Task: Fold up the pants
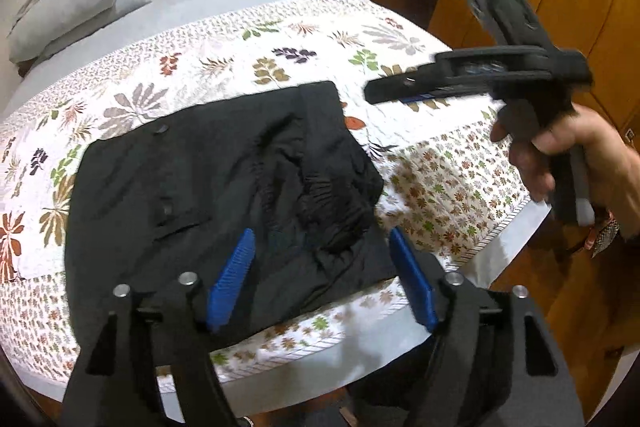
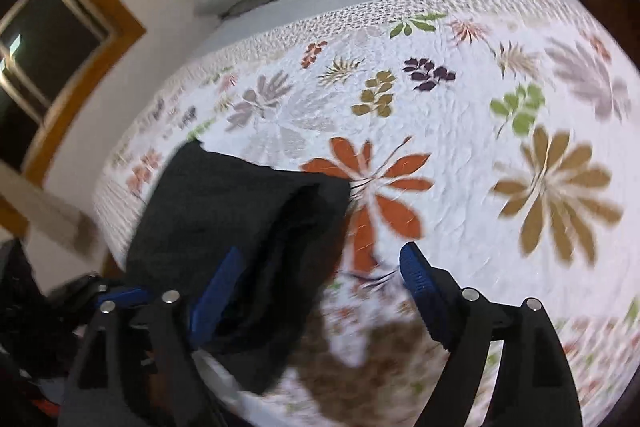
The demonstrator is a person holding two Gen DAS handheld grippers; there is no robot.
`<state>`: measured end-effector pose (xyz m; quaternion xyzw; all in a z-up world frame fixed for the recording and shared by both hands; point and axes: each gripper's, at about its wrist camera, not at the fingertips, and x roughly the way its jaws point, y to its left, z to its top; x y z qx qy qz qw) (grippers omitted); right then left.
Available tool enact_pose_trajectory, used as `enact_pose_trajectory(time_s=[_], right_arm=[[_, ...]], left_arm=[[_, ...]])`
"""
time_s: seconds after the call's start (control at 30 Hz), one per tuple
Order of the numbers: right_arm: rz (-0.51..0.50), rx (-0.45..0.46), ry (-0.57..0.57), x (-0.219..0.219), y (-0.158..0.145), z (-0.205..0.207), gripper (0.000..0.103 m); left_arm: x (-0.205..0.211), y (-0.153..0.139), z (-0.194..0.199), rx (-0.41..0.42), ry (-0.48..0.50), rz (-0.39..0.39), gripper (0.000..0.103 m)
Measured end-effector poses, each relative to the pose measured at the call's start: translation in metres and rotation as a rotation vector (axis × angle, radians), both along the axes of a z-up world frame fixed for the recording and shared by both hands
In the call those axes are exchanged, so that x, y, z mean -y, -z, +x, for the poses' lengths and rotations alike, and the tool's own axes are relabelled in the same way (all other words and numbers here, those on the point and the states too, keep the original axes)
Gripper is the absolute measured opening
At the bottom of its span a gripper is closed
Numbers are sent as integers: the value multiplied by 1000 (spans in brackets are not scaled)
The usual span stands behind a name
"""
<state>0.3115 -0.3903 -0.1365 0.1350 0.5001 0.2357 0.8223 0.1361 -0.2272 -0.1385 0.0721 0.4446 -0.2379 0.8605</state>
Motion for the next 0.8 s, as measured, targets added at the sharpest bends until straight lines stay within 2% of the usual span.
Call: enact_pose_trajectory(time_s=[0.2, 0.23, 0.27, 0.37, 0.4, 0.47, 0.63, 0.7, 0.8], right_arm=[[154, 5, 18, -21, -9, -40, 86], [185, -1, 28, -23, -9, -47, 86], [209, -2, 31, -24, -9, -53, 86], [283, 28, 55, -24, -17, -65, 86], [317, 30, 49, -26, -20, -66, 80], [379, 20, 17, -34, -22, -66, 75], [364, -1, -100, -72, -19, -66, 74], [356, -4, -141, -84, -15, -69, 74], [284, -23, -156, -93, -1, -70, 74]], left_arm=[[-48, -3, 3, 20, -16, -8, 81], [-62, -5, 6, 26, -24, -22, 86], [-84, -7, 11, 33, -39, -62, 90], [-135, -4, 33, -3, -80, -170, 91], [-154, 2, 45, -35, -108, -192, 91], [-188, 13, 68, -88, -178, -239, 91], [-236, 38, 95, -168, -272, -345, 91], [-244, 49, 100, -200, -295, -361, 91], [-247, 65, 104, -239, -308, -365, 91]])
